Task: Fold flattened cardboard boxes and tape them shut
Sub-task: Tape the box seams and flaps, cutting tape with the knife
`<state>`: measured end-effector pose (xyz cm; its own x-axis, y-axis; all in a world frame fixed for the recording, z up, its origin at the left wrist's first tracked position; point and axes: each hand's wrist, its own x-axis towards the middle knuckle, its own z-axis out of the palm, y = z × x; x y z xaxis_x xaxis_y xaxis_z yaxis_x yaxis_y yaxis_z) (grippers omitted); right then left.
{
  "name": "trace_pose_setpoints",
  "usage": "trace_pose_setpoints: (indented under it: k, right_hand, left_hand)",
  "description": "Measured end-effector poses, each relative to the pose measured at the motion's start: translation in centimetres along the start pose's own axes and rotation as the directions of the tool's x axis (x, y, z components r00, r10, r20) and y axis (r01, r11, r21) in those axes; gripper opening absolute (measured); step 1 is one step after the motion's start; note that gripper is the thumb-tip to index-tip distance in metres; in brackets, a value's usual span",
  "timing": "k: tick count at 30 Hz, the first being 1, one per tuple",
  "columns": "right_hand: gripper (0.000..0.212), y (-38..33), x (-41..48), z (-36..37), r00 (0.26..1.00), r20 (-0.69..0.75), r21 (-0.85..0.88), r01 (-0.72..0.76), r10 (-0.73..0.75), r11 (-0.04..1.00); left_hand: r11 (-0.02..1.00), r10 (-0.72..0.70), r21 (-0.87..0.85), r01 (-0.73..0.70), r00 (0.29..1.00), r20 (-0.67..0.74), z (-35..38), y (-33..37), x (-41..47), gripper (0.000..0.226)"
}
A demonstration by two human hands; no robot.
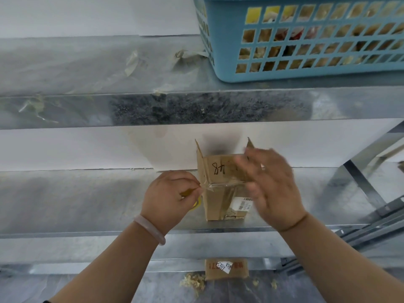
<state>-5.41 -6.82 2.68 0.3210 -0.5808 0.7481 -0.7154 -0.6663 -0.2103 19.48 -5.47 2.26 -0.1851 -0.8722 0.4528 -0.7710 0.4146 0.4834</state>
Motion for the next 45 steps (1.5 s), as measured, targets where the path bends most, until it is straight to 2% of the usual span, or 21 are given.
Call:
trace_pose_setpoints:
  k: [1,2,3,4,5,6,7,8,11,14,16,18,20,23,25,26,28,29,35,43,45]
  right_hand:
    - [0.046,0.6,-1.0,-0.7,0.973,-0.080,0.025,-0.214,0.216,0.976]
    - [0.046,1.5,-2.1,-1.1,0.883,-0.097,0.036,-0.458,0.459,0.888]
    - [0.045,2.9,-3.4,-1.2,0.748,-0.023,-0.014,-0.664,0.663,0.748]
    - [0.047,4.4,-4.8,-1.0,0.587,0.110,-0.163,-0.785,0.802,0.597]
    - [0.050,5.7,-6.2,-0.6,0.431,0.250,-0.344,-0.797,0.867,0.496]
    - [0.053,6.6,-7.5,-0.1,0.313,0.355,-0.475,-0.751,0.881,0.459]
    - [0.054,7.3,-8.7,0.4,0.250,0.421,-0.556,-0.689,0.872,0.466]
    - [0.054,7.7,-9.6,0.9,0.229,0.445,-0.598,-0.643,0.866,0.478]
    - [0.043,7.9,-10.2,1.5,0.270,0.371,-0.636,-0.623,0.889,0.455]
    - [0.023,7.7,-9.9,1.7,0.292,0.332,-0.588,-0.679,0.897,0.439]
    - [0.019,6.8,-10.0,1.6,0.278,0.307,-0.497,-0.768,0.910,0.403]
    - [0.019,4.6,-9.5,0.7,0.306,0.261,-0.344,-0.856,0.915,0.385]
    - [0.017,1.3,-8.6,-0.7,0.402,0.203,-0.123,-0.894,0.893,0.431]
    - [0.023,-4.6,-6.9,-3.4,0.580,0.151,0.175,-0.812,0.800,0.556]
    - [0.031,-7.9,-5.7,-4.5,0.685,0.269,0.205,-0.728,0.677,0.654]
    - [0.037,-9.1,-5.2,-4.6,0.702,0.360,0.188,-0.700,0.615,0.689]
    - [0.043,-10.7,-4.3,-4.1,0.700,0.482,0.165,-0.664,0.527,0.730]
    - [0.043,-11.2,-3.9,-3.8,0.698,0.500,0.177,-0.661,0.512,0.729]
    - [0.041,-12.2,-3.4,-2.6,0.701,0.511,0.170,-0.650,0.497,0.741]
    - [0.069,-12.5,-3.2,-2.3,0.678,0.580,-0.022,-0.541,0.452,0.841]
    - [0.072,-12.8,-3.0,-2.4,0.663,0.608,-0.073,-0.501,0.437,0.862]
  left_hand:
    - [1.000,-0.004,-0.006,0.004,1.000,-0.001,-0.1,0.1,0.0,0.026]
    - [1.000,-0.012,-0.014,0.012,1.000,-0.006,-0.2,0.2,-0.1,0.026]
    - [1.000,-0.020,-0.018,0.020,1.000,-0.011,-0.3,0.3,-0.2,0.025]
    - [0.999,-0.026,-0.020,0.025,1.000,-0.008,-0.3,0.3,-0.3,0.026]
    - [0.999,-0.031,-0.021,0.031,1.000,-0.001,-0.4,0.2,-0.4,0.027]
    - [0.999,-0.037,-0.024,0.037,0.999,0.009,-0.4,0.2,-0.5,0.027]
    - [0.999,-0.045,-0.026,0.045,0.999,0.019,-0.5,0.2,-0.6,0.028]
    - [0.998,-0.054,-0.026,0.054,0.998,0.027,-0.6,0.2,-0.6,0.028]
    - [0.996,-0.081,-0.039,0.082,0.996,0.036,-0.8,0.3,-0.7,0.029]
    - [0.994,-0.102,-0.044,0.104,0.994,0.033,-0.8,0.2,-0.8,0.029]
    - [0.994,-0.096,-0.041,0.097,0.995,0.034,-0.8,0.0,-0.9,0.028]
    - [0.994,-0.097,-0.045,0.099,0.994,0.045,-0.9,0.0,-1.0,0.025]
    - [0.993,-0.106,-0.055,0.109,0.993,0.055,-1.0,0.0,-1.1,0.022]
    - [0.989,-0.122,-0.084,0.124,0.992,0.037,-1.2,0.1,-1.3,0.024]
    - [0.986,-0.126,-0.104,0.129,0.992,0.031,-1.3,0.3,-1.3,0.023]
    - [0.986,-0.126,-0.109,0.128,0.992,0.026,-1.3,0.4,-1.3,0.023]
    - [0.985,-0.129,-0.115,0.130,0.992,0.016,-1.2,0.4,-1.2,0.023]
    - [0.985,-0.125,-0.115,0.126,0.992,0.017,-1.1,0.4,-1.2,0.022]
    - [0.985,-0.132,-0.110,0.135,0.991,0.030,-0.9,0.3,-1.6,0.021]
    - [0.982,-0.148,-0.119,0.149,0.989,0.015,-1.3,1.1,-1.7,0.030]
    - [0.982,-0.157,-0.102,0.158,0.987,0.016,-1.2,1.3,-1.6,0.026]
